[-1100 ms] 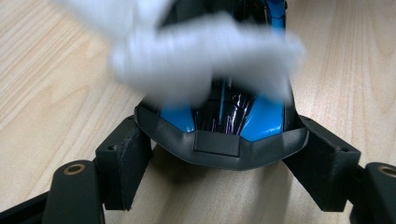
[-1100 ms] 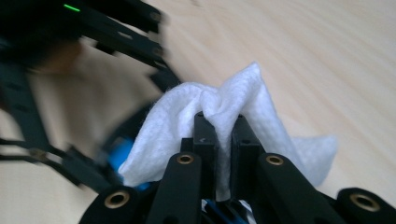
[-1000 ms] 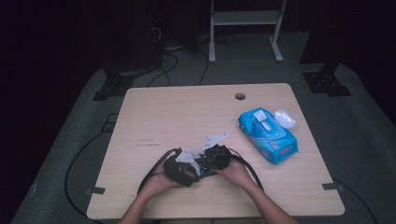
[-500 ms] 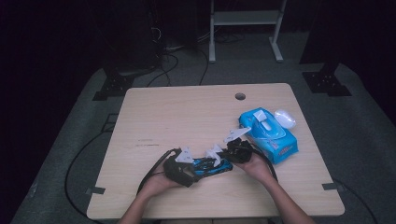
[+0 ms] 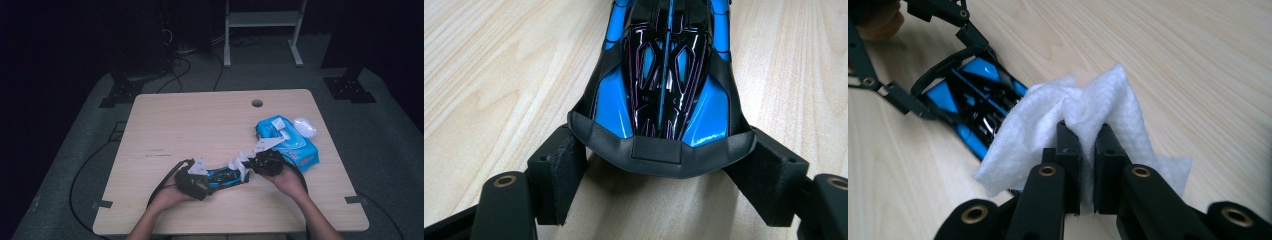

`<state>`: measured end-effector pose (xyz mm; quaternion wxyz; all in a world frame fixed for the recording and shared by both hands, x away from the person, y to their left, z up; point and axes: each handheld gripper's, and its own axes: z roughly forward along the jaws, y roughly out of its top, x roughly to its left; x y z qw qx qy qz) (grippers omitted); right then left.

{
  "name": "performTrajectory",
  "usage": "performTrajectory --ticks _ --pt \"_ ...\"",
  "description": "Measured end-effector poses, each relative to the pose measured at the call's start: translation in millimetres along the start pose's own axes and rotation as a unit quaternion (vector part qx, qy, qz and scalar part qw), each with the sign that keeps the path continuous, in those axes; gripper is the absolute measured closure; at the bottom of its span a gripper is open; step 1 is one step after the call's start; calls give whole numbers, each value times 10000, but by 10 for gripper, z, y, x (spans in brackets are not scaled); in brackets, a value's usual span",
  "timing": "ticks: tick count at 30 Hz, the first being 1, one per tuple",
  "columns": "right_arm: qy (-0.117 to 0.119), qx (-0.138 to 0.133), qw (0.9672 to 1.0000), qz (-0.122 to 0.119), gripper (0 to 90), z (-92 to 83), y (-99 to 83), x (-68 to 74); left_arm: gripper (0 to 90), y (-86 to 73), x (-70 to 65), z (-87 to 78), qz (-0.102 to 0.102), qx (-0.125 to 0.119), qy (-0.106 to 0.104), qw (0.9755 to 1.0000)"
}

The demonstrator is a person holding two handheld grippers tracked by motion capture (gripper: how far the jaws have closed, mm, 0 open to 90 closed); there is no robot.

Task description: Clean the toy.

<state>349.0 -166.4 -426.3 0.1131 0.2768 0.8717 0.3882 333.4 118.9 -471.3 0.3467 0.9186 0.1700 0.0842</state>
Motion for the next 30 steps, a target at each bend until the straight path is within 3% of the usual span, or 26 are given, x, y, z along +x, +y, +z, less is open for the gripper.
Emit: performTrajectory --ticks 3,5,7,9,12,16,20,23,26,28,30 --pt "-79 124 9999 -51 835 -87 -51 -14 255 2 -6 2 -44 -6 -19 10000" --pt "49 236 9997 -41 825 -84 -84 -32 249 6 -4 1 -12 -14 -14 10000" --pt "147 252 9996 -32 789 -49 -100 -39 247 5 2 0 -50 -36 -42 10000" --pt "246 279 9993 -67 693 13 -96 -38 245 5 2 0 -61 -48 -54 10000" --pt "286 406 9987 -67 663 140 -84 -17 234 10 4 -3 -75 -59 -78 9999" --pt "339 253 9991 77 568 226 -51 6 225 15 11 4 -131 -97 -136 9998" --pt "433 224 9988 84 550 308 4 50 221 18 9 4 -119 -78 -142 9998" --pt "596 61 9979 256 605 397 16 69 221 14 22 -8 -133 -40 -148 9998" --pt "810 -79 9957 440 743 417 -9 34 243 5 22 -21 -150 -53 -145 9998" --pt "828 -60 9955 464 779 408 -19 3 245 14 29 -20 -95 -7 -149 9998" --pt "579 71 9977 340 805 384 -29 -42 246 29 21 -11 -102 2 -143 9998"
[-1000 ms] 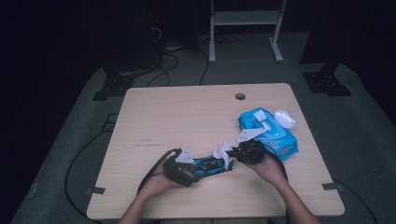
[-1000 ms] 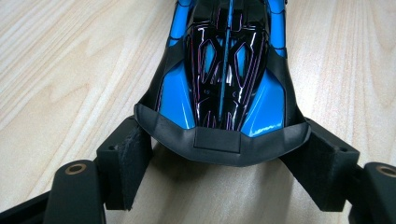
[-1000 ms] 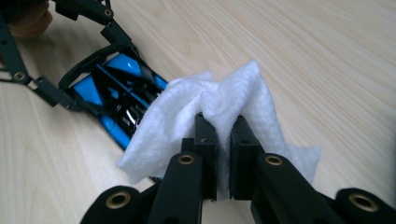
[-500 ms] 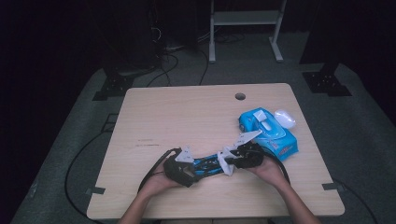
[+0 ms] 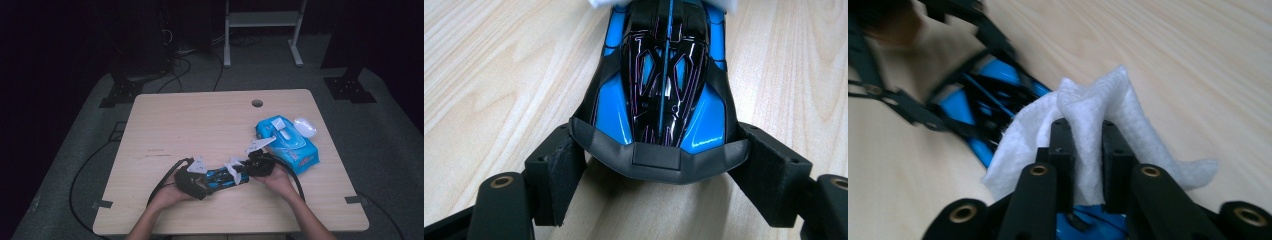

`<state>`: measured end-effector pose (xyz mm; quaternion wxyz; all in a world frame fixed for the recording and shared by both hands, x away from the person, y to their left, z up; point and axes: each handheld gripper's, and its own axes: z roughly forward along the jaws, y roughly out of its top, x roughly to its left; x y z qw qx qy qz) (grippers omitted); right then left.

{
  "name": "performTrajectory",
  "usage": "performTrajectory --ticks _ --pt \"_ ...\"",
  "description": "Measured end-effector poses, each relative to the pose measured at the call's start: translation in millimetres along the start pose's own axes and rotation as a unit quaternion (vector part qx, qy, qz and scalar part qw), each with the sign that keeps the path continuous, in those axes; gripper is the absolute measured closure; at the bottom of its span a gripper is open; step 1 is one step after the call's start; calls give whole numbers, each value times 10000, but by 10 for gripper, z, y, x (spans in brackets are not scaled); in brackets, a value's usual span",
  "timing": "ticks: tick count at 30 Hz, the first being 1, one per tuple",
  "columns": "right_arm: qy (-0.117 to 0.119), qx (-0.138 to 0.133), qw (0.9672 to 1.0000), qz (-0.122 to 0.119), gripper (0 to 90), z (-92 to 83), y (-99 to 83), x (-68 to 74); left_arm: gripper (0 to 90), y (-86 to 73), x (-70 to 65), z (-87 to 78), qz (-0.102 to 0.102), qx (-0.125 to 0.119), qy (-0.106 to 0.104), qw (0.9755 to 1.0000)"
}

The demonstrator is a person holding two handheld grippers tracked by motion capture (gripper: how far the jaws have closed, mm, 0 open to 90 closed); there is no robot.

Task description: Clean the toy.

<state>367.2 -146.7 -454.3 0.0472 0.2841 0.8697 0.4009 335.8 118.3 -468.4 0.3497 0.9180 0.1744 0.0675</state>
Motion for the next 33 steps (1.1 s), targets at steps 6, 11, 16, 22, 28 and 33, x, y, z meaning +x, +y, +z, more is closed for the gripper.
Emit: performTrajectory --ticks 6,11,16,22,28,33 --pt "-283 66 9994 -206 815 5 63 95 247 25 -6 26 19 4 7 10000" --pt "-284 -17 9991 -305 816 54 91 150 249 10 -4 19 10 -15 15 10000" --pt "-791 250 9965 -134 821 -136 -131 -36 250 -4 3 11 -26 -40 -11 10000" --pt "-687 341 9968 -227 823 -218 -229 24 249 -3 -3 6 -27 -18 14 10000" --pt "-490 428 9977 -173 823 -295 -363 28 250 -9 -7 5 -27 -28 29 10000" --pt "-168 225 9995 -131 822 -283 -326 110 250 -4 -9 11 -27 -24 30 10000"
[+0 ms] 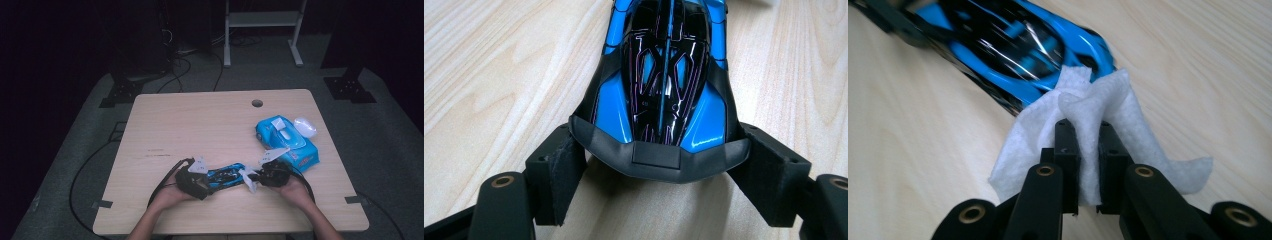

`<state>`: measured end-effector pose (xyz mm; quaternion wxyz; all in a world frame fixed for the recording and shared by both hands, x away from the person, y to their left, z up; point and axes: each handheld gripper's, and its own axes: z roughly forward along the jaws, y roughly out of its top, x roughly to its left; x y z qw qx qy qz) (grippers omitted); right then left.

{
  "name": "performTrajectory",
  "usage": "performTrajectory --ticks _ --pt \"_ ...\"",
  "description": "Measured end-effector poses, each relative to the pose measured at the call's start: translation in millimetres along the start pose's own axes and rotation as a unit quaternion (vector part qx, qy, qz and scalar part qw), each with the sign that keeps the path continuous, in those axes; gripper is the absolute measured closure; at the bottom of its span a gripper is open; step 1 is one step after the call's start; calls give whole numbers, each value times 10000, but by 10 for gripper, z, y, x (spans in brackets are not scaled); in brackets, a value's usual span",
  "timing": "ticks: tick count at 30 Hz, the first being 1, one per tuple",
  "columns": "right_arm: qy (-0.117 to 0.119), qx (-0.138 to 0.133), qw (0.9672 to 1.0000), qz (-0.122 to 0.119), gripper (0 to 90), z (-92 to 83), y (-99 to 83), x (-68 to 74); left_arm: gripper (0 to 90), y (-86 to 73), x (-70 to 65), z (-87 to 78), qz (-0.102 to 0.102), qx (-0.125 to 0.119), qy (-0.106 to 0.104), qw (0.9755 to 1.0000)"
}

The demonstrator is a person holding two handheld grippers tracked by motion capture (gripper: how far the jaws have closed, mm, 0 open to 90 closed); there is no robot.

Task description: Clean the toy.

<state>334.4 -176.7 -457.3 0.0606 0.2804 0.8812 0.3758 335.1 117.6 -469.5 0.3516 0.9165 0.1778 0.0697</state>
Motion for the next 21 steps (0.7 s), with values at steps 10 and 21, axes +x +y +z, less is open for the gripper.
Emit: performTrajectory --ticks 10,21 --pt "-142 96 9998 69 822 10 -59 -45 250 -15 3 -13 14 -4 10 10000" --pt "-2 -188 9992 -361 821 75 147 168 251 -13 -3 -3 -4 -24 15 10000"
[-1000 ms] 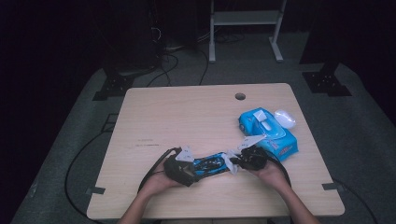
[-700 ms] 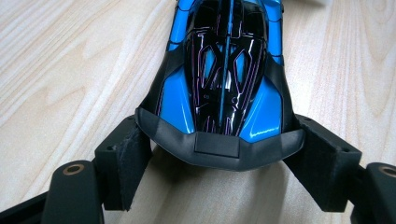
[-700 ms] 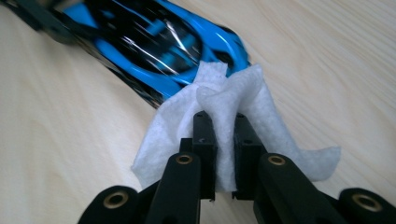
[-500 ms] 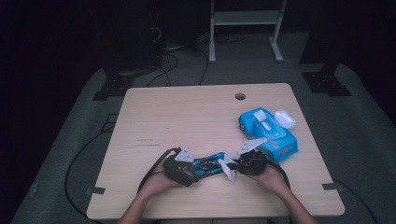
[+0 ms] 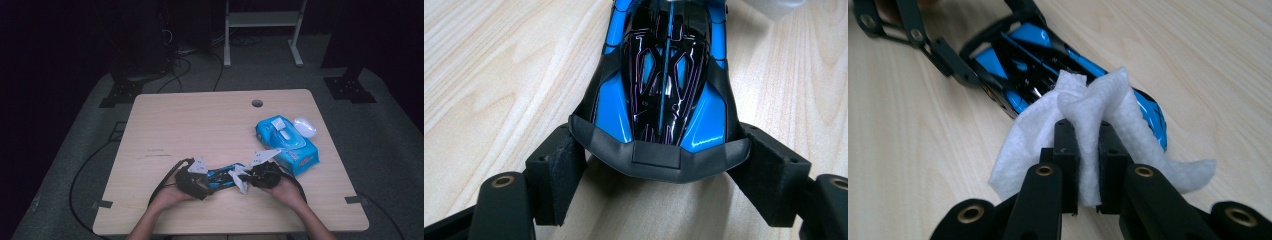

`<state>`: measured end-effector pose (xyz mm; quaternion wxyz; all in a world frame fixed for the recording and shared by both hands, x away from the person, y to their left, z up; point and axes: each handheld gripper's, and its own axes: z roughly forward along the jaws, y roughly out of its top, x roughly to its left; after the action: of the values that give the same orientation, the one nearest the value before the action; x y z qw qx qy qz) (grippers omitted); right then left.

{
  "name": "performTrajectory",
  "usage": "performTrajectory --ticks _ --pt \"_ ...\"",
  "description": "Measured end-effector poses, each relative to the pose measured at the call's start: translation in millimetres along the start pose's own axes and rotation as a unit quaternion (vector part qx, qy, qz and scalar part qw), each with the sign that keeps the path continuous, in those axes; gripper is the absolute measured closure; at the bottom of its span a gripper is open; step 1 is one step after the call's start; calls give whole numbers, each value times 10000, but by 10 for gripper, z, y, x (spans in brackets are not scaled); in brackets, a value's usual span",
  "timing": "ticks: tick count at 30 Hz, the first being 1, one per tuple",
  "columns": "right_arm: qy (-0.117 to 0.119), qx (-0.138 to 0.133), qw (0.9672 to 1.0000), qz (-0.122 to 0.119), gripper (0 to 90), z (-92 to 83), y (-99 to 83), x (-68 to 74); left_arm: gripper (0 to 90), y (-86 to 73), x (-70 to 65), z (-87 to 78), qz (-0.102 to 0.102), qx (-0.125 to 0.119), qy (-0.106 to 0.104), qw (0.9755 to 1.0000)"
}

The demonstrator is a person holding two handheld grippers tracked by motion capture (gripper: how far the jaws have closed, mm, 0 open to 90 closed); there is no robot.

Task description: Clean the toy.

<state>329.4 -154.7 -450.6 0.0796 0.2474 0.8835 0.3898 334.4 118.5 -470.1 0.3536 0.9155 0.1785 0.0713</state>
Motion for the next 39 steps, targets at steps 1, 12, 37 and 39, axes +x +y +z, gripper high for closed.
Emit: performTrajectory --ticks 1,12,37,39 --pt "-64 24 9999 88 821 -12 -17 -32 250 -2 0 -5 0 13 2 10000" --pt "-46 -125 9998 130 820 33 -13 10 250 -12 8 -11 26 11 -5 10000" --pt "-386 28 9980 496 820 57 -1 -246 250 -10 14 2 2 -25 -45 10000" --pt "-390 -12 9982 448 819 129 81 -261 250 -6 10 4 8 -9 -27 10000"
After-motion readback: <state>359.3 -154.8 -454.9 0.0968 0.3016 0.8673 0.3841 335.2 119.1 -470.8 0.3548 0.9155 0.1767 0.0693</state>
